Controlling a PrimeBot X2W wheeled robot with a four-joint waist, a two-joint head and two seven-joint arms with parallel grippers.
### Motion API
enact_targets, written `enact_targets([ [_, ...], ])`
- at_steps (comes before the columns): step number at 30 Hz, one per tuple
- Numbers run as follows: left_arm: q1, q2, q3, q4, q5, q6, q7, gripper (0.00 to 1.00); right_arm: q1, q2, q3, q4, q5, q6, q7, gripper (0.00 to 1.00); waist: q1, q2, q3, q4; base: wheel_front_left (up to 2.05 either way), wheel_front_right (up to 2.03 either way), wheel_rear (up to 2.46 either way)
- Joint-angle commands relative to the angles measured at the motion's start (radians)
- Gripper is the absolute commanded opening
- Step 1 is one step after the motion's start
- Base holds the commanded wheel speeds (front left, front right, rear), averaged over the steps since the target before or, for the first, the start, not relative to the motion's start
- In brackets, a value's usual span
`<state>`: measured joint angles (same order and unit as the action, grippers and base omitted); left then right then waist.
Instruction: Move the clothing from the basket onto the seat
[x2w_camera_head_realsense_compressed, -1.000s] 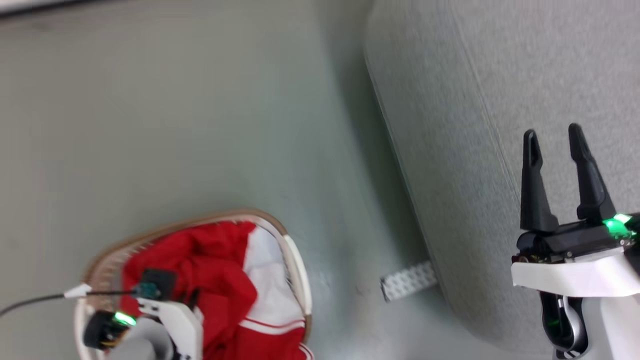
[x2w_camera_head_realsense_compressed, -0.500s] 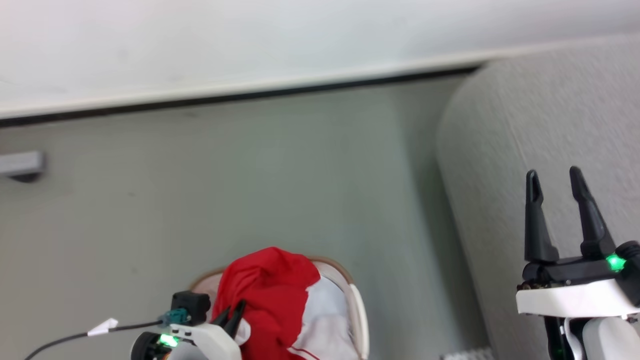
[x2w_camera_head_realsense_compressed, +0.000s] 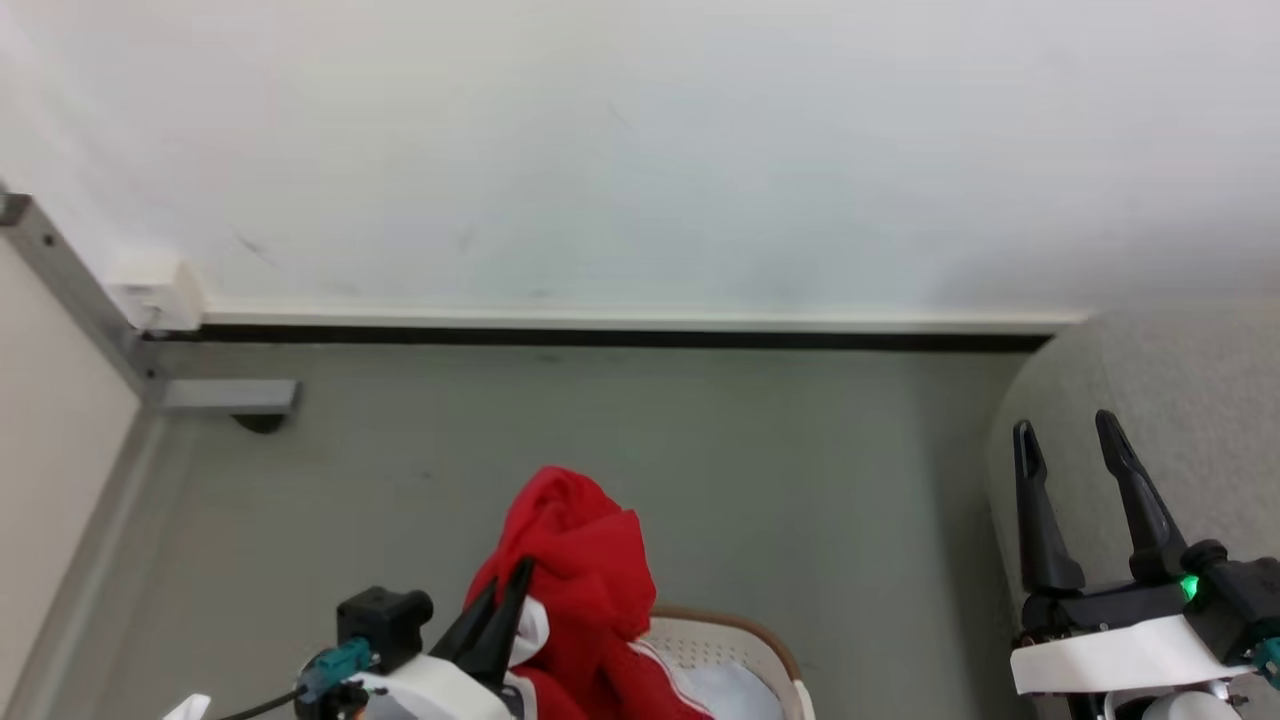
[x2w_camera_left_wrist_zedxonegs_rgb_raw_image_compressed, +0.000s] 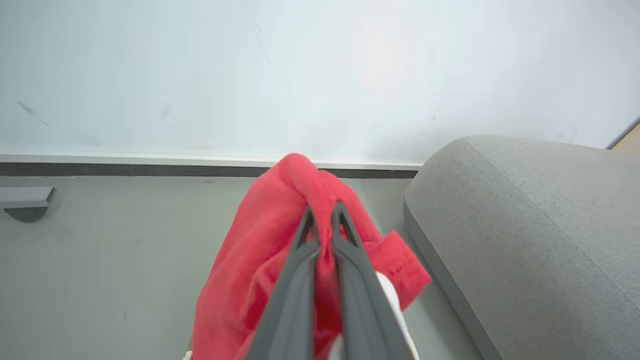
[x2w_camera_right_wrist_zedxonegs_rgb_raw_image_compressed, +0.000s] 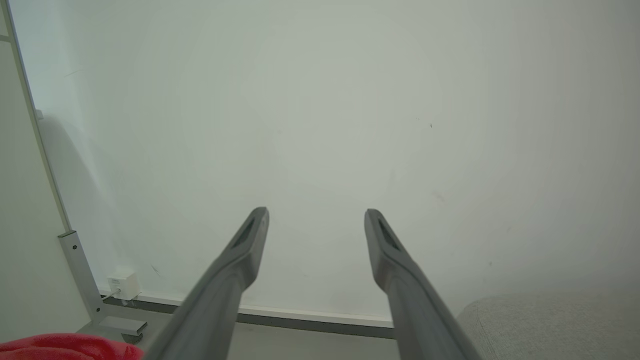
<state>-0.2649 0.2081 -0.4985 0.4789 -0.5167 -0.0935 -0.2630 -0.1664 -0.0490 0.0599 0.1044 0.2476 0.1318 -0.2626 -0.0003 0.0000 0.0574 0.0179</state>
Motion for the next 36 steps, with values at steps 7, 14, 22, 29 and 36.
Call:
enact_targets([
  [7, 0.010, 0.056, 0.023, -0.262, 0.009, 0.040, 0.049, 0.00, 0.034, -0.003, 0.007, 0.002, 0.014, -0.002, -0.003, 1.00, 0.0003, 0.0000, -0.064, 0.065, 0.00, 0.00, 0.00],
  [14, -0.043, 0.091, 0.063, -0.448, -0.013, 0.082, 0.141, 0.00, 0.045, -0.003, 0.036, 0.001, 0.029, -0.002, -0.003, 1.00, 0.0003, 0.0000, -0.068, 0.056, 0.00, 0.00, 0.00],
  [22, -0.058, 0.117, 0.095, -0.572, -0.025, 0.127, 0.199, 0.00, 0.048, -0.003, 0.057, -0.011, 0.046, -0.002, -0.003, 1.00, 0.0003, 0.0000, -0.061, 0.014, 0.00, 0.00, 0.00],
  [29, -0.037, 0.121, 0.102, -0.606, -0.036, 0.143, 0.206, 0.00, 0.046, -0.002, 0.057, -0.019, 0.051, -0.002, -0.003, 1.00, 0.0003, 0.0000, -0.058, -0.018, 0.00, 0.00, 0.00],
  [36, -0.041, 0.115, 0.090, -0.609, -0.041, 0.136, 0.211, 0.00, 0.040, -0.002, 0.122, -0.024, 0.070, -0.002, -0.003, 1.00, 0.0003, 0.0000, -0.060, -0.029, 0.00, 0.00, 0.00],
])
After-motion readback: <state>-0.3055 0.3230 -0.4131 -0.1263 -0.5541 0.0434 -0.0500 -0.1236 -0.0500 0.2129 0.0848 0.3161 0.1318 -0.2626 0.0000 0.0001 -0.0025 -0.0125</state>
